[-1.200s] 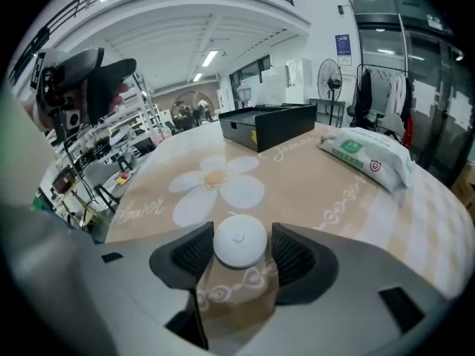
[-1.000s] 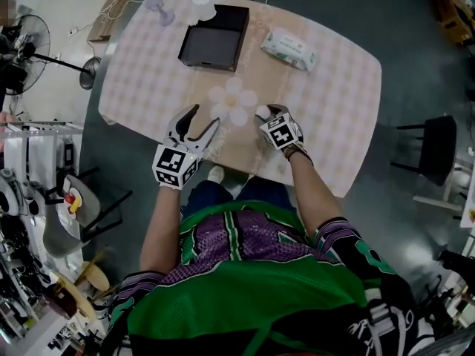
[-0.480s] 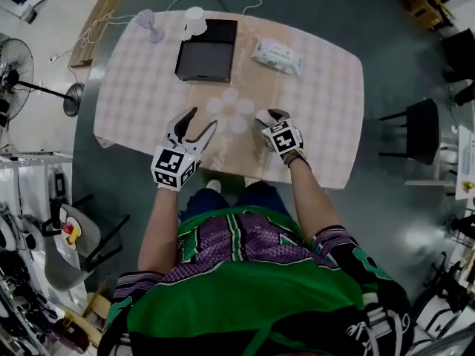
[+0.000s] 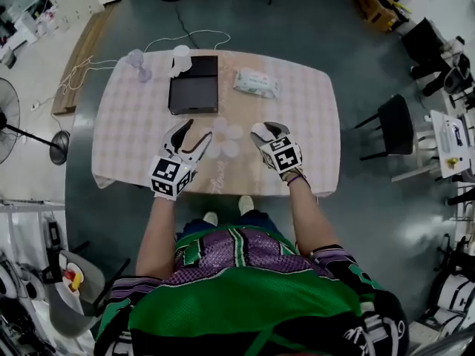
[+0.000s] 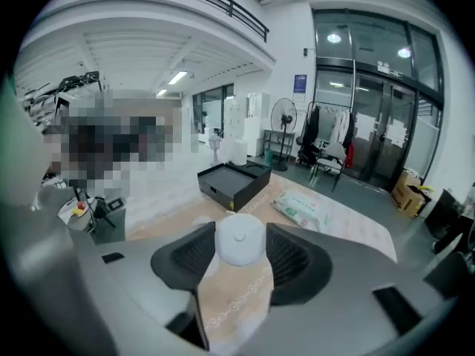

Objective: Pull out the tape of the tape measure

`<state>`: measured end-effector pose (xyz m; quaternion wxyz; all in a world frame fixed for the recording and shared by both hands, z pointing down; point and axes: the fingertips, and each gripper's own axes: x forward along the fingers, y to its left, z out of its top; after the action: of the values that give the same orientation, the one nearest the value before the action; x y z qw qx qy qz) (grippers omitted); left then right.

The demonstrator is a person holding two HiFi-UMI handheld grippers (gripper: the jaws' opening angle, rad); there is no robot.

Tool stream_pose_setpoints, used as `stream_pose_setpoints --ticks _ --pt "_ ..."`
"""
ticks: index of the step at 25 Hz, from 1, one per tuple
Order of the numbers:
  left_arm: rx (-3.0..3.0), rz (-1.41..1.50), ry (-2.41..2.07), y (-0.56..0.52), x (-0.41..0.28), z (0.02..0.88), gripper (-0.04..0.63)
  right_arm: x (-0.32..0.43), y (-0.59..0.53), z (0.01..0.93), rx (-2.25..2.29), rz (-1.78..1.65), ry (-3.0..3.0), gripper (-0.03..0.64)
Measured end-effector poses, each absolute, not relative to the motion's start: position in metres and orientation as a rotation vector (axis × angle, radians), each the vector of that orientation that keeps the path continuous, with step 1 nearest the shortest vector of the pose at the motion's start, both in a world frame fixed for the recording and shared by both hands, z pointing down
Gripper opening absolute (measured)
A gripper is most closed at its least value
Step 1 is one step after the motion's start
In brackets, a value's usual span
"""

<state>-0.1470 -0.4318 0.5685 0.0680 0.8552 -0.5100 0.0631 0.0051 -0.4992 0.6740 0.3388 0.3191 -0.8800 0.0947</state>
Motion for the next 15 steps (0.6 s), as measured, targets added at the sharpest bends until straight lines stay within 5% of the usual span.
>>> stream_pose_setpoints --ticks 15 --pt "2.940 0.074 -1.299 -0.407 -0.121 0.471 0.258 -0.003 -0.427 0.521 1.067 0.130 -2.501 0.221"
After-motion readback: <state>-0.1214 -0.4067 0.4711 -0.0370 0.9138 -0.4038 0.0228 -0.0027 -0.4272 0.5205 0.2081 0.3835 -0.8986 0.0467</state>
